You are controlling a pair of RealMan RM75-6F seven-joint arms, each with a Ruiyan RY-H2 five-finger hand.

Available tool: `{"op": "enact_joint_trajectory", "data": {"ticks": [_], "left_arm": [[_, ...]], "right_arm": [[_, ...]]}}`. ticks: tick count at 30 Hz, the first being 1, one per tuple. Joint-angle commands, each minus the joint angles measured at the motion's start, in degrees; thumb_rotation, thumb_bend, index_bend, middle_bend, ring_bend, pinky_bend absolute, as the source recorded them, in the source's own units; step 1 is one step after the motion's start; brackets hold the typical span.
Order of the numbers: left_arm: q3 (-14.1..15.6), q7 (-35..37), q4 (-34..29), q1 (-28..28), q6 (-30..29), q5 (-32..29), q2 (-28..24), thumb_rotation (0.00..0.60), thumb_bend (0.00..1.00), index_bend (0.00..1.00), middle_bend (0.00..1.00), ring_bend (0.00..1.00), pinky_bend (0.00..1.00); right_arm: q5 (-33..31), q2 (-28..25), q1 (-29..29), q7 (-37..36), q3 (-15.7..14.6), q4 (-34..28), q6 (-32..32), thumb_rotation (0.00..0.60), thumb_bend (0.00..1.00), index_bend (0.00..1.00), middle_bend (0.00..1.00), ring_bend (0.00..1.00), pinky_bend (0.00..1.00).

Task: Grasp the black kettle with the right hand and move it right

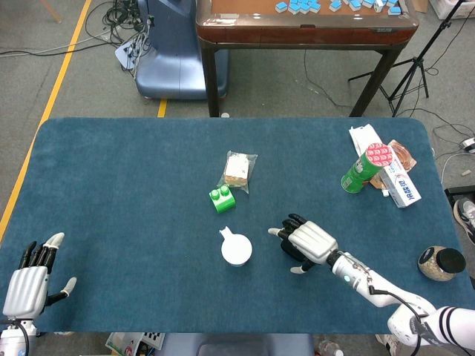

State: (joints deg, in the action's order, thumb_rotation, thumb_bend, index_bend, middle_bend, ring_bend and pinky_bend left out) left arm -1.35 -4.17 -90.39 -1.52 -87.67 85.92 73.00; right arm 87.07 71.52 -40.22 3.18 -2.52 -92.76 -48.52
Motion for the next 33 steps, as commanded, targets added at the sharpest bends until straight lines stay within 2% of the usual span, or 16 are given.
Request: {"op": "enact_joint_trajectory", "data": {"ticks": [1,9,22,28,33], "left_arm": [[0.09,0.04,0.34,0.07,-0.07,0.07,0.04,0.600,0.25,0.05,0.09,0.11,0.01],[0.15,0.01,0.22,0.23,-0.48,0.39,-0.08,0.600,0.25,0.05,0.09,0.11,0.01],[0.17,0.23,0.23,0.51,-0.86,0.44,-0.14,0.600,0.25,0.05,0.09,0.11,0.01],[0.10,-0.08,-0.03,0.35,-0.45,0.17,-0.22,0.600,0.25,0.05,0.09,0.11,0.01],[0.28,0.60,0.72,0.60,-0.68,0.29,0.03,0.600,0.25,0.05,0.09,0.11,0.01]], "right_arm": [[1.75,-1.01,0.86,-0.77,-1.13,-0.14,-1.14,0.554,0.00,0.12,0.34,0.16,0.05],[4.24,-3.01,3.19,0.17,-3.11,-0.17,-3.98,0.553,0.00,0.14,0.35,0.18,0.05],[-0.45,-2.78,6.30,8.17,-2.12,1.09,-5.21,0.554,0.00,0.14,0.35,0.18,0.05],[0.13,-0.77,7.77,10.62,-1.03,1.33,-8.69,0.554,0.00,0.14,0.22,0.11,0.05],[-0.76,-0.28,9.65,13.48,-0.41,1.37,-11.50,0.552,0.00,0.12,0.16,0.05,0.03]]}}
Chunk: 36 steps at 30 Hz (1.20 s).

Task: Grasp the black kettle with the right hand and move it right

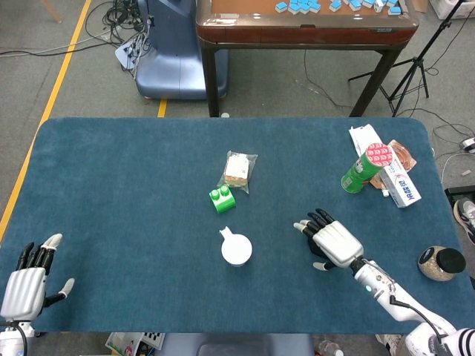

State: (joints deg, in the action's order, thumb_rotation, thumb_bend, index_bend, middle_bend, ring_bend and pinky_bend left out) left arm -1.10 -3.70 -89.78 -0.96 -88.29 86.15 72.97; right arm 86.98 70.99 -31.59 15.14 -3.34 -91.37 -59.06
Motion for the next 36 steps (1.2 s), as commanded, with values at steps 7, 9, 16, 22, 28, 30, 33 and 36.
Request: {"op": "enact_joint_trajectory", "data": {"ticks": [7,9,16,22,28,30,33,36], "left_arm": [[-0.21,-0.29,-0.34,-0.38,0.62,-0.23,-0.07,0.600,0.25,0.05,0.09,0.11,0.01],[-0.13,-0.14,-0.06,-0.33,0.64,-0.21,0.04,0.600,0.25,0.05,0.09,0.11,0.01],[-0.08,0.00,0.18,-0.37,0.61,-0.01,0.14,0.600,0.25,0.05,0.09,0.11,0.01],[-0.04,-0.16,0.07,-0.49,0.91,-0.09,0.14,0.600,0.25,0.05,0.09,0.11,0.01],[0.03,0.16,0.36,-0.29,0.42,0.21,0.23,0.600,0.25,0.05,0.09,0.11,0.01],[-0.07,-0.05,-0.02,-0.35,0.38,0.22,0.03,0.600,0.25,0.05,0.09,0.11,0.01],[-0.20,-0.20,-0.40,-0.35,0.41,-0.02,-0.16,0.600,0.25,0.05,0.09,0.11,0.01],[-0.13,0.01,-0.25,-0.16,0.31,-0.18,-0.15,0.600,0.25,0.05,0.09,0.11,0.01]], "right_arm": [[-5.84,-0.38,2.24,6.08,1.02,-0.79,0.36,0.552,0.00,0.08,0.14,0.03,0.03],[-6.84,-0.23,2.58,7.01,1.14,-0.55,0.35,0.553,0.00,0.08,0.14,0.03,0.03],[-10.54,-0.53,3.22,7.99,2.34,0.89,0.80,0.553,0.00,0.07,0.13,0.03,0.03],[-12.79,-0.26,2.97,8.18,3.26,2.28,1.92,0.557,0.00,0.07,0.13,0.03,0.03],[-14.37,1.02,2.16,8.31,4.47,4.25,3.01,0.557,0.00,0.07,0.15,0.03,0.03],[-14.93,1.46,1.68,8.73,4.99,4.78,3.38,0.557,0.00,0.07,0.15,0.03,0.03],[-16.06,1.86,1.10,9.00,5.84,4.86,3.85,0.557,0.00,0.07,0.15,0.03,0.03],[-15.60,1.41,1.26,8.19,5.84,3.94,3.46,0.558,0.00,0.07,0.16,0.03,0.03]]}}
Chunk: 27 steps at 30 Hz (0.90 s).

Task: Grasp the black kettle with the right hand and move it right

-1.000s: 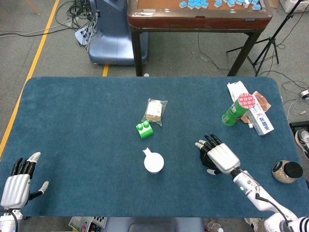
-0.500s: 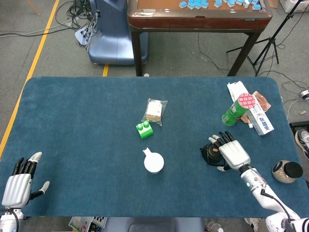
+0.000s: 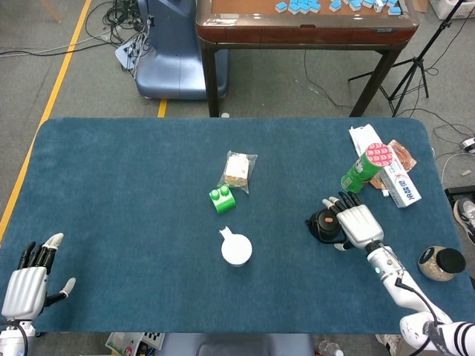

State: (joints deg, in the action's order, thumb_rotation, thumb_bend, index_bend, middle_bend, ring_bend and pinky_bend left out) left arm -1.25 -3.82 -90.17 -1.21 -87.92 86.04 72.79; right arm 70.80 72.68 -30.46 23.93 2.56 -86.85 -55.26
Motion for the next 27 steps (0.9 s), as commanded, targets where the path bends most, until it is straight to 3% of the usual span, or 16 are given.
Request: {"op": "enact_joint_trajectory", "data": {"ticks": [1,6,13,27], "left_arm": [[0.07,0.36,0.34,0.20,-0.15,-0.11,0.11,0.600,0.25,0.05,0.09,0.11,0.01],[0.13,0.41,0.36,0.02,0.05,0.20,0.19,0.600,0.25,0.05,0.09,0.11,0.01],[0.15,0.14,0.22,-0.29,0.54,0.24,0.14,0.600,0.25,0.05,0.09,0.11,0.01],[0.35,0.60,0.60,-0.16,0.75,0.00,0.10,0.600,0.25,0.05,0.09,0.11,0.01]], "right_arm": [[1.55,-0.58,0.47,-1.51,-0.27,-1.04,-0.98,0.558,0.00,0.07,0.18,0.04,0.03],[6.71,-2.49,2.17,-5.87,-2.01,-2.86,-3.65,0.556,0.01,0.15,0.28,0.18,0.03],[9.50,-4.37,4.06,-6.86,-3.46,-6.34,-6.06,0.567,0.04,0.29,0.36,0.28,0.03],[7.67,-2.95,4.64,-2.79,-3.72,-7.63,-4.95,0.570,0.04,0.33,0.40,0.31,0.03]]}}
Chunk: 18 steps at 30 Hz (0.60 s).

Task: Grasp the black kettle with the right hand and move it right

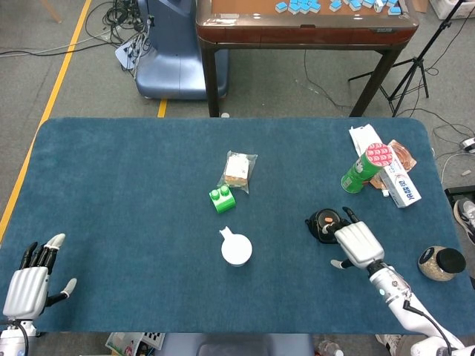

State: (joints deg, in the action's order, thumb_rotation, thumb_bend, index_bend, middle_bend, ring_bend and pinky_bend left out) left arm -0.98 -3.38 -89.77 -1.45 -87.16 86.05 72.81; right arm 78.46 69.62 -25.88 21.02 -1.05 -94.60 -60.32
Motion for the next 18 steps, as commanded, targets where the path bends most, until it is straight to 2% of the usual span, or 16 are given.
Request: {"op": "enact_joint_trajectory", "data": {"ticks": [1,18], "left_arm": [[0.17,0.32,0.37,0.15,-0.10,0.07,0.14,0.600,0.25,0.05,0.09,0.11,0.01],[0.24,0.28,0.41,0.05,0.08,0.17,0.22,0.600,0.25,0.05,0.09,0.11,0.01]], "right_arm": [[0.06,0.16,0.13,0.17,-0.20,0.20,0.14,0.569,0.04,0.33,0.40,0.31,0.03],[-1.40,-1.50,1.76,0.50,-1.05,0.66,0.29,0.569,0.04,0.35,0.42,0.32,0.03]]}}
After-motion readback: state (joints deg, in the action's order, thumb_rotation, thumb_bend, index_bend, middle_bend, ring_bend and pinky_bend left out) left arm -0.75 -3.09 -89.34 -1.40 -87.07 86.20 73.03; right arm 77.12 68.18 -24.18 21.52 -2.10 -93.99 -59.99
